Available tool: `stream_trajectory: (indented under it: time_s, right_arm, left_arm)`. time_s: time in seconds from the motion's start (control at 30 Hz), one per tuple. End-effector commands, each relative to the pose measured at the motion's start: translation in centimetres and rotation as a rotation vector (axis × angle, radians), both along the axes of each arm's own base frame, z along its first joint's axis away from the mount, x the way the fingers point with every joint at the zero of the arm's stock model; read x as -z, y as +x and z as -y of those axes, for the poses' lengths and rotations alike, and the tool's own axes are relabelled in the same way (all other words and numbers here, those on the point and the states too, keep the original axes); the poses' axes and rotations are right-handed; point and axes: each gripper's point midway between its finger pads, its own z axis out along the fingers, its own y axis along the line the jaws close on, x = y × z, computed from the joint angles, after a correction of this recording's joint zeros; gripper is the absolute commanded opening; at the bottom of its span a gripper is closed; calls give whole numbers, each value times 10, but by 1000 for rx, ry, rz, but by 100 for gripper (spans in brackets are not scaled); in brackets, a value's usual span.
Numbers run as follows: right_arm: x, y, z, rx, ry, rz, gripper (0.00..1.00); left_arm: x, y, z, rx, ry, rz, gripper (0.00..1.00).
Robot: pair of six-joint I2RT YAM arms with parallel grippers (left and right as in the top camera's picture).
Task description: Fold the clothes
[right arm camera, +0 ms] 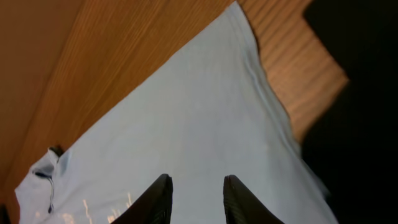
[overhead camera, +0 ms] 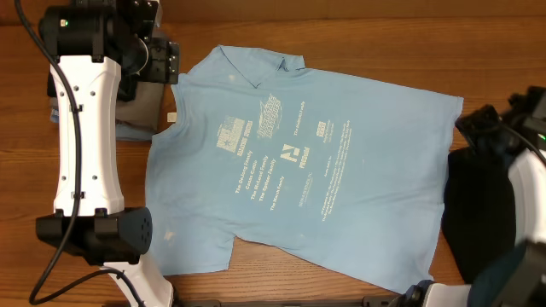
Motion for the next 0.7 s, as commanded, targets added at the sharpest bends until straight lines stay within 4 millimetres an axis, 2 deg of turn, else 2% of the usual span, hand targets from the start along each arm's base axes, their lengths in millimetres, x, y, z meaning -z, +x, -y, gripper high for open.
stream_trajectory:
  time_s: [0.0,0.07,0.23,0.33,0.47,0.67]
  right_arm:
    - [38,22,-4,16,53,-35,35]
    - [52,38,0,8,54,-40,48]
    - [79,75,24,-59,-49,-69,60]
    - [87,90,42,-65,-125,-84,61]
    - [82,104,52,-93,-188,-48,59]
    - [83,95,80,-33,-296,-96,54]
  left_arm:
    - [4,5,3,18,-15,-3,83]
    - [4,5,3,23,-13,-3,83]
    - [4,5,4,25,-14,-4,84]
    - [4,5,8,33,-14,-4,84]
    - [4,5,12,43,-14,-4,84]
    - [4,5,20,62,-14,-4,84]
